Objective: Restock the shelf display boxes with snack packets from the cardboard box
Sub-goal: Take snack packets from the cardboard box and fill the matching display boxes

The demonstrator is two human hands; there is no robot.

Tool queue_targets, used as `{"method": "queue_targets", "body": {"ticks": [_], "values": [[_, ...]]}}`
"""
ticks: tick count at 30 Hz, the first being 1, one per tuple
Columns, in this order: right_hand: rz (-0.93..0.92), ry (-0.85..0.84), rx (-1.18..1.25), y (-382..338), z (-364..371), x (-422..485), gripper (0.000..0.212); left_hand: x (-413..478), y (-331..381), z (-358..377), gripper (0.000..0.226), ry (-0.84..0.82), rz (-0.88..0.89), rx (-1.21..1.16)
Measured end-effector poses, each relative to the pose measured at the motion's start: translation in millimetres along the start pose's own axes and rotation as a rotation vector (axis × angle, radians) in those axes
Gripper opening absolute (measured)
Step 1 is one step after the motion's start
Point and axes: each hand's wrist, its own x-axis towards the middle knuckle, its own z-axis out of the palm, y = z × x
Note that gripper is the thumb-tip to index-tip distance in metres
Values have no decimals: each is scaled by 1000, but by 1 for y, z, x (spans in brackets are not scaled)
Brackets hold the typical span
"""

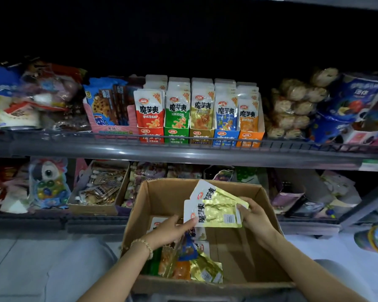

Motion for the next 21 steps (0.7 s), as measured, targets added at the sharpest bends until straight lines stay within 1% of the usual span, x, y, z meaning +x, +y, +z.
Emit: {"method": "queue_targets", "body": {"ticks": [1, 2, 4, 5, 6, 7, 8, 9, 11, 12, 16, 18, 21], "values": [[11, -10, 49, -3, 4, 0, 15, -4, 9, 0, 62, -28, 26, -50], [25, -23, 93, -7, 8, 0, 18, -6, 15, 0, 53, -19, 73, -96], [49, -57, 177, -16, 15, -2, 20, -10, 22, -2, 35, 44, 134, -221], [59, -80, 221, -20, 18, -4, 20, -10, 23, -4, 37, 94, 154, -303], [64, -107, 245, -25, 21, -6, 20, -10, 23, -7, 44, 149, 168, -387], [60, -135, 231, -29, 23, -8, 22, -10, 23, -11, 50, 194, 160, -454], [51, -166, 198, -32, 25, -11, 24, -10, 25, -15, 51, 225, 176, -511], [39, -200, 169, -35, 27, -14, 25, -12, 28, -19, 44, 244, 186, -562], [8, -246, 131, -40, 31, -19, 24, -17, 35, -27, 21, 285, 222, -637], [-18, -265, 97, -43, 32, -21, 23, -20, 38, -30, 18, 306, 244, -648], [-106, -339, -73, -64, 35, -28, 17, -31, 52, -40, 24, 357, 304, -607], [-132, -350, -103, -75, 38, -27, 21, -34, 60, -42, 24, 388, 333, -582], [-194, -406, -103, -90, 48, -32, 33, -42, 77, -39, 19, 442, 397, -516]]}}
